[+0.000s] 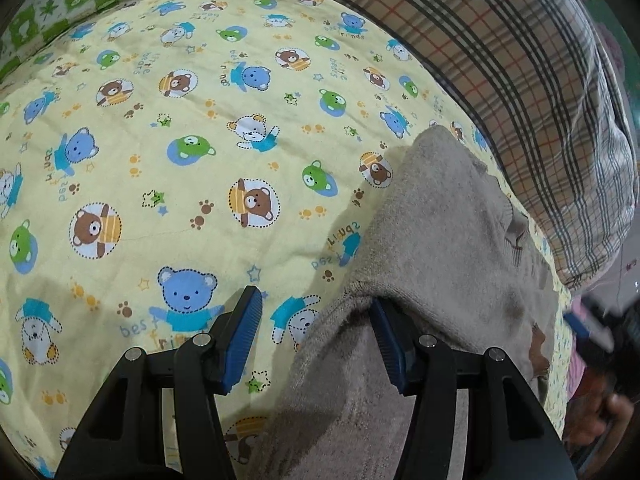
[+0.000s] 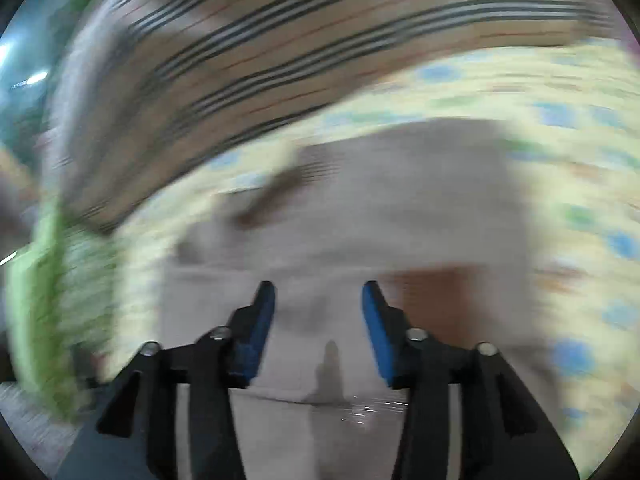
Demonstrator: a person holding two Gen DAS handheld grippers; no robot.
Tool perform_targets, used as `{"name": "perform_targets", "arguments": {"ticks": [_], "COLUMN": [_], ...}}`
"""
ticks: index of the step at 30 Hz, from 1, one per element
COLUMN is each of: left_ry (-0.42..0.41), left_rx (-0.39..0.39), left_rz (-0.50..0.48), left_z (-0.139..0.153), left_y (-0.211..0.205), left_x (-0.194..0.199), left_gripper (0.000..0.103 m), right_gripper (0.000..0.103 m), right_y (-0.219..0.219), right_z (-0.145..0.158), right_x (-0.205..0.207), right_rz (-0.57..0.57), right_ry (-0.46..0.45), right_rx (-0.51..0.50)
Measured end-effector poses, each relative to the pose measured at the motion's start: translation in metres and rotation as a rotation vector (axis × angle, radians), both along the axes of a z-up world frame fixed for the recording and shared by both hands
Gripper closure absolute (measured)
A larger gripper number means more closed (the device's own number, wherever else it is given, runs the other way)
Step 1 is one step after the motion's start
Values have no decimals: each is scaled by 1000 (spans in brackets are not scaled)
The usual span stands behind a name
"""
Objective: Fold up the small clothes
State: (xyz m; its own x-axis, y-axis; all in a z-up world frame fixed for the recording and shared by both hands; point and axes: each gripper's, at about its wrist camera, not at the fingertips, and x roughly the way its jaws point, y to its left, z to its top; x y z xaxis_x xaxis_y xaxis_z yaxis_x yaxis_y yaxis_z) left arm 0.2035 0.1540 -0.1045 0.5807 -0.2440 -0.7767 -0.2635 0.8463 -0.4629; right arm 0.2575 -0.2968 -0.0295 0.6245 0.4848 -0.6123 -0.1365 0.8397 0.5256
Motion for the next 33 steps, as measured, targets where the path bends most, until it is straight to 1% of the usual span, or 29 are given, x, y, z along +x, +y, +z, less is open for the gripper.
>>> {"name": "perform_targets", "arguments": {"ticks": [2, 3, 4, 6, 7, 8, 9, 11, 12, 14, 15, 17, 20, 21, 23, 24, 26, 28, 30, 31, 32, 33], "left_ry": [-4, -5, -5, -8, -9, -11, -13, -19, -22, -25, -26, -27, -29, -29, -32, -31, -41, -66, -100, -110, -122, -128], "left_rx": [-11, -15, -18, -18, -19, -21, -24, -29, -31, -33, -35, -40, -45, -46, -53, -60, -88, -114, -146, -158, -172, -174], "left_rz": [11, 15, 17, 18, 18, 18, 19, 23, 25, 28, 29, 34, 36, 34, 31, 26, 9, -18, -57, -65, -71, -70], "left_z": [0, 0, 0, 0, 0, 0, 0, -1, -1, -1, -1, -1, 0, 1, 1, 2, 7, 14, 23, 27, 31, 33], "left_y": [1, 1, 1, 1, 1, 2, 2, 2, 2, 3, 3, 4, 4, 3, 3, 3, 6, 8, 11, 13, 16, 17], "left_x": [-2, -2, -2, -3, -4, -4, -5, -6, -7, -8, -8, -9, -12, -12, -14, -15, -19, -23, -26, -27, -25, -22], "left_gripper": [46, 46, 46, 46, 46, 46, 46, 46, 46, 46, 46, 46, 46, 46, 46, 46, 46, 45, 44, 42, 40, 39], "right_gripper": [50, 49, 48, 44, 42, 35, 30, 30, 30, 29, 29, 28, 29, 29, 29, 29, 29, 29, 29, 29, 29, 29], "right_y": [48, 73, 93, 134, 155, 172, 188, 210, 221, 235, 248, 263, 285, 286, 282, 281, 277, 271, 250, 243, 224, 210], "right_z": [7, 8, 8, 9, 8, 6, -1, -19, -27, -39, -43, -47, -48, -46, -39, -36, -29, -16, -5, -3, 0, 3], "right_x": [27, 41, 54, 78, 93, 107, 124, 144, 152, 162, 166, 170, 181, 186, 192, 194, 192, 183, 165, 163, 155, 149], "right_rz": [174, 259, 320, 431, 474, 510, 544, 578, 611, 688, 735, 783, 798, 791, 731, 705, 666, 669, 673, 669, 647, 627], "right_ry": [-4, 8, 18, 28, 40, 65, 109, 207, 253, 311, 331, 335, 334, 312, 266, 245, 217, 169, 117, 109, 96, 83], "right_rx": [65, 89, 98, 72, 44, 22, -1, -78, -76, -5, 26, 56, 171, 258, 380, 393, 342, 261, 171, 146, 118, 110]}}
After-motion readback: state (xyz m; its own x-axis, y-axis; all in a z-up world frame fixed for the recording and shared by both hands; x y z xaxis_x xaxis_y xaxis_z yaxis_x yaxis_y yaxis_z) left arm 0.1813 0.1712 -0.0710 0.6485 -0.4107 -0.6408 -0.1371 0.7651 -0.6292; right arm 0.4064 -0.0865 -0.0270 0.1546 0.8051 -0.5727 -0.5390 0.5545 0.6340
